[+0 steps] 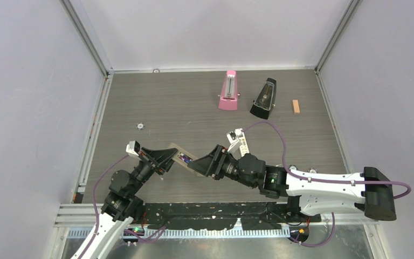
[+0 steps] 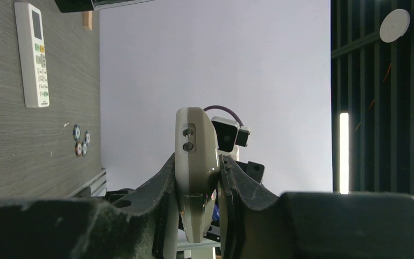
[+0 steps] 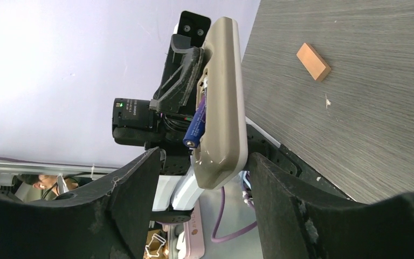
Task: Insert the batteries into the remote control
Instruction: Load the battery into the remote control.
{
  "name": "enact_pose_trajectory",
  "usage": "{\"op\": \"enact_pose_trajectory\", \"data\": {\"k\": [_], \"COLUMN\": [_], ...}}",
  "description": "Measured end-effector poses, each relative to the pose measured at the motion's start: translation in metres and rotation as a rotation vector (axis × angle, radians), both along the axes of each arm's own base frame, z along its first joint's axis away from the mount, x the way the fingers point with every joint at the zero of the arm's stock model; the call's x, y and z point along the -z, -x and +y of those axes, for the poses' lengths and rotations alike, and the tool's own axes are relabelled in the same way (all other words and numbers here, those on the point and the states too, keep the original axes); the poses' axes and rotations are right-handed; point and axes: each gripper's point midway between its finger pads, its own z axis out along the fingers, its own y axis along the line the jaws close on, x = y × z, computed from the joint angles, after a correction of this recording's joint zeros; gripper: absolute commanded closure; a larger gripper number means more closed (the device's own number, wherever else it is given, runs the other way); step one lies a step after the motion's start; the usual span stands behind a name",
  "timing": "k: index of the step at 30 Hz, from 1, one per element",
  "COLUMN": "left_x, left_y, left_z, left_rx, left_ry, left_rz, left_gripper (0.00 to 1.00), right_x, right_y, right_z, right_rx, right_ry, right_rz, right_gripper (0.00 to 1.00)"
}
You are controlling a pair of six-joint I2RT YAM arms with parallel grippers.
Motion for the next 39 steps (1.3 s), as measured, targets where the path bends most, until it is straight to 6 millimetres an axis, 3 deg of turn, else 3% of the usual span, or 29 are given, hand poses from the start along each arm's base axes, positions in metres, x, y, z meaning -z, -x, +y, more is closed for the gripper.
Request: {"op": "enact_pose_trajectory", "data": {"k": [21,28,35,39], "left_x": [-0.001,-0.001,0.000,0.000], "left_y": [0.000,0.000,0.000,0.000], "left_z": [0.000,0.000,0.000,0.000], "left_rx": [0.003,0.003,0.003,0.003], "left_ry": [0.013,0.013,0.009,0.010], "left_rz": [0.010,0.011,0.011,0.010], "left_gripper": [1.00,1.00,1.00,1.00], "right_x": [0.004,0.006,0.013,0.013], "right_y": [-0.005,-0.007,-0.008,-0.007], "right_z": [0.000,0.001,0.000,0.000], "right_rx": [0.029,0.036,0.038,0.036], "right_ry": [-0.037,-0.053,-0.080,-0.087], "right_rz": [0.067,0.089,0.109,0.111], "right_gripper": [0.49,0.49,0.39,0.39]}}
